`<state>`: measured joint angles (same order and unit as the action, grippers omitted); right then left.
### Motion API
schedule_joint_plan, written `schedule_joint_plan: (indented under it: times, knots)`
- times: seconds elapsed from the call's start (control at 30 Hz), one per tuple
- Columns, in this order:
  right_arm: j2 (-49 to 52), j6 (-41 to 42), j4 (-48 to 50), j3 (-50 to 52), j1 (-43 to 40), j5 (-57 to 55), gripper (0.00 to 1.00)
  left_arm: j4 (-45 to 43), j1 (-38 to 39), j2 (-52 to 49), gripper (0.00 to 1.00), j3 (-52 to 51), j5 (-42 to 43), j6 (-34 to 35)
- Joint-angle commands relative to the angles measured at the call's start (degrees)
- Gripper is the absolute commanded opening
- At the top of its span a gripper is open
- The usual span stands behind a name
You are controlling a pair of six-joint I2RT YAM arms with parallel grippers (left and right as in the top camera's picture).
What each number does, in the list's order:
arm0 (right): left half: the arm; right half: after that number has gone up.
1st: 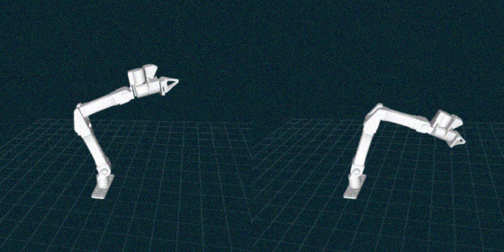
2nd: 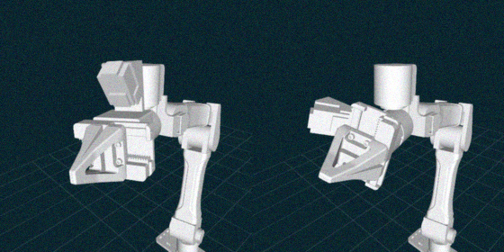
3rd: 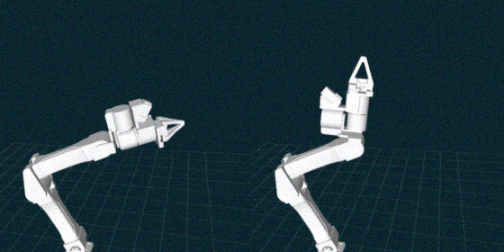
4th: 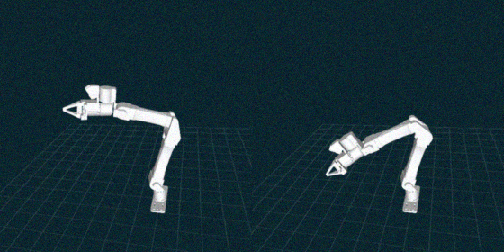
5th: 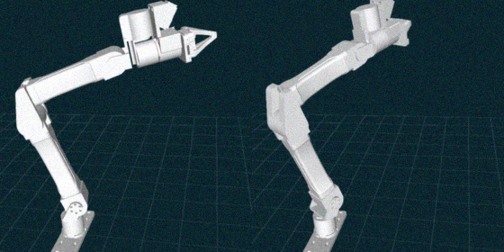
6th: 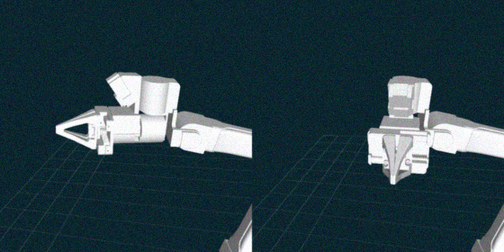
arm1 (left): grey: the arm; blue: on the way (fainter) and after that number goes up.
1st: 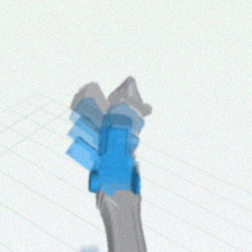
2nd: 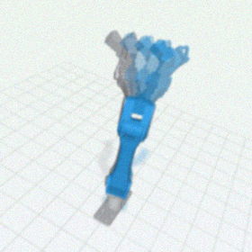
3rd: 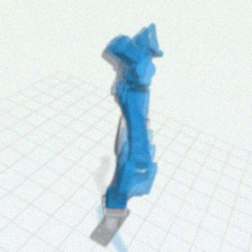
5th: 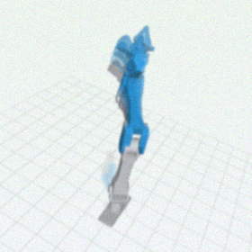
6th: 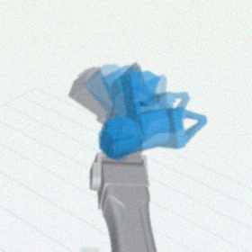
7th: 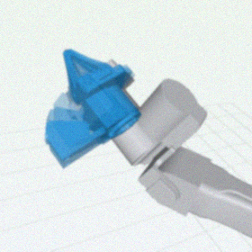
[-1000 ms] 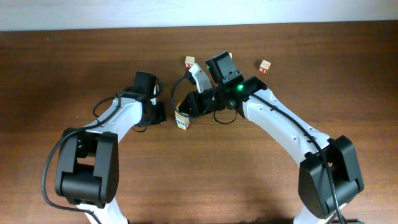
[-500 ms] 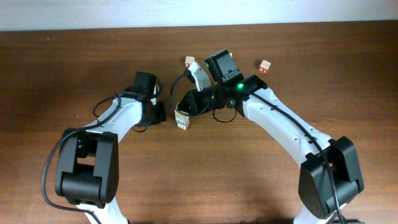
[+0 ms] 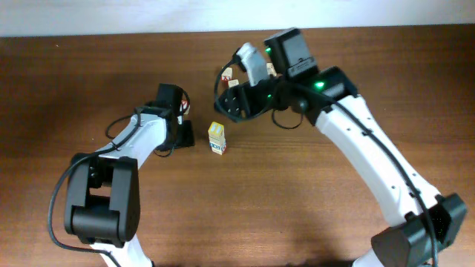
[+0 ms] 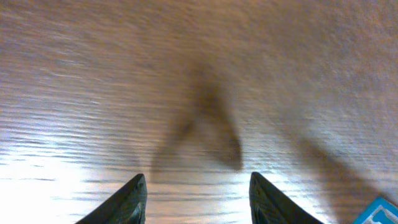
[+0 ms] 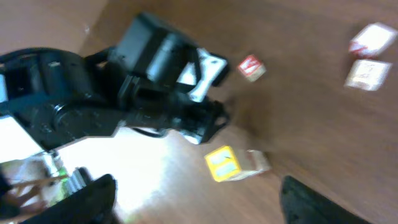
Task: Rotate 5 blocks
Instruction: 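Open both grippers and pull them away from the standing stack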
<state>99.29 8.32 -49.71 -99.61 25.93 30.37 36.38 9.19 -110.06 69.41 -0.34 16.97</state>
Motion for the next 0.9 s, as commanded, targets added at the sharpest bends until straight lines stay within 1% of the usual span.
schedule_joint_plan:
  times: [0.0,0.13,0.23,0.27,0.33,0.37,0.4,0.5,0.6,0.87]
  knots:
    - [-3.5,-2.2,-2.0,-1.3,-4.0,-4.1,0.89,2.1,-2.8,0.9,0.51,3.9,-2.6,0.1]
    - [-5.7,-2.6,-5.2,-1.3,-9.0,-7.1,0.92,3.6,-5.8,3.1,0.52,5.8,-2.7,0.1]
    - [-7.1,-2.6,-8.5,-1.3,-13.6,-10.6,0.93,3.6,-8.5,6.8,0.54,5.9,-3.2,0.1]
    - [-7.5,-2.6,-9.4,-1.3,-14.9,-11.6,0.95,3.6,-9.3,7.7,0.62,5.9,-3.8,0.1]
    - [-8.8,-2.5,-12.1,-1.3,-19.2,-14.6,0.99,3.6,-11.6,10.3,0.91,5.9,-5.6,0.1]
    - [-9.3,-2.5,-12.5,-1.3,-20.9,-15.1,0.99,3.6,-12.6,11.1,0.97,5.9,-5.8,0.1]
    - [-9.8,-2.5,-12.8,-1.3,-22.1,-15.1,0.99,3.6,-13.4,11.6,0.99,5.9,-5.7,0.1]
    - [-11.8,-2.3,-14.4,-1.3,-27.1,-15.0,0.99,3.6,-15.3,11.9,0.99,5.9,-5.7,0.1]
    - [-12.5,-2.3,-15.7,-1.3,-29.8,-15.0,0.99,3.6,-15.4,11.9,0.99,5.9,-5.7,0.1]
    - [-12.5,-2.3,-16.6,-1.3,-30.5,-15.0,0.99,3.6,-15.4,11.9,0.99,5.9,-5.7,0.1]
